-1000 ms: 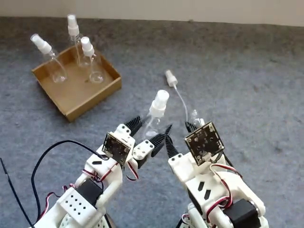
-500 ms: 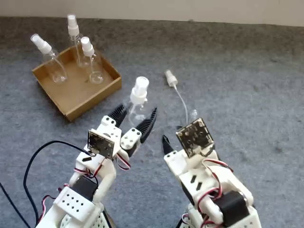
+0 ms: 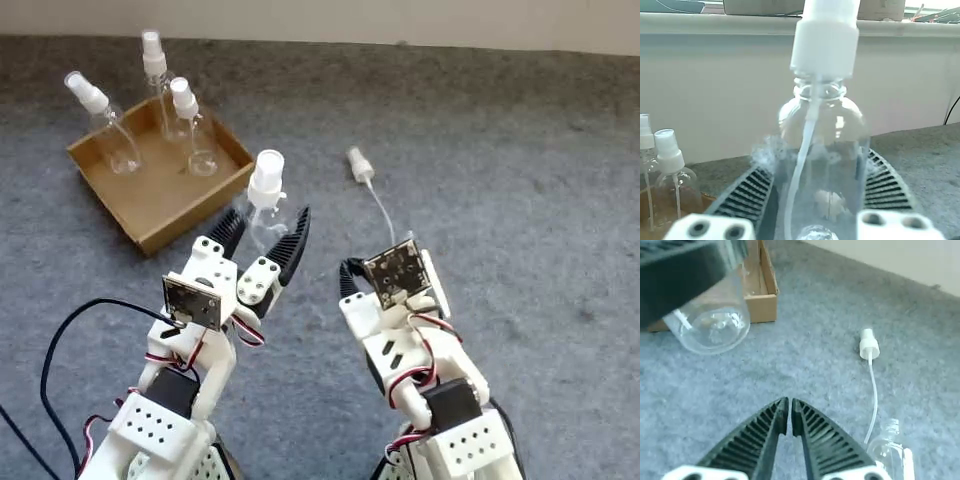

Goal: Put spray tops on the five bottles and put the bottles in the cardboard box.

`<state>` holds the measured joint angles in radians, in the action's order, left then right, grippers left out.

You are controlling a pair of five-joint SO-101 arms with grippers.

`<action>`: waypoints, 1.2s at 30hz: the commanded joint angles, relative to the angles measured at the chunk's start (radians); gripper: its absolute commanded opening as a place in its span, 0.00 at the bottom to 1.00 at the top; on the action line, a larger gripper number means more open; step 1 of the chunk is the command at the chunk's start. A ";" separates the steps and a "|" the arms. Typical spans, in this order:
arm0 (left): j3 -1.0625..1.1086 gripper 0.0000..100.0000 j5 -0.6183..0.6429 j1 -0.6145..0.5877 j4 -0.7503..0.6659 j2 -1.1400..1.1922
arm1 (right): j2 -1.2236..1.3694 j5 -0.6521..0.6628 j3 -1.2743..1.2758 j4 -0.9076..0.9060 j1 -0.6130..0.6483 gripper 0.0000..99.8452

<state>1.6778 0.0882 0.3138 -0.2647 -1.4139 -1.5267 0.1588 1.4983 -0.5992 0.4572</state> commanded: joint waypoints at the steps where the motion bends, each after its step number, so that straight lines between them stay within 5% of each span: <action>1: 0.024 0.06 -0.005 -0.002 -0.029 -0.019 | -0.012 0.003 0.045 0.088 -0.013 0.00; 7: 0.021 0.06 -0.005 -0.001 -0.029 -0.019 | -0.012 0.000 0.084 0.096 -0.016 0.00; 14: 0.019 0.06 -0.005 0.036 -0.029 -0.019 | -0.012 -0.232 0.084 0.096 -0.012 0.00; 19: 0.025 0.06 -0.009 0.028 -0.173 -0.019 | -0.012 -0.275 0.102 0.248 0.018 0.00; 26: 0.027 0.06 -0.005 0.038 -0.258 -0.019 | -0.012 -0.167 0.255 0.504 0.120 0.00; 36: 0.025 0.06 -0.003 0.176 -0.259 -0.019 | -0.012 -0.060 0.292 0.558 0.208 0.00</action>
<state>1.6778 0.0882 0.4181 -0.4964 -1.4139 -1.5267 0.0836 1.6747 -0.0698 0.6337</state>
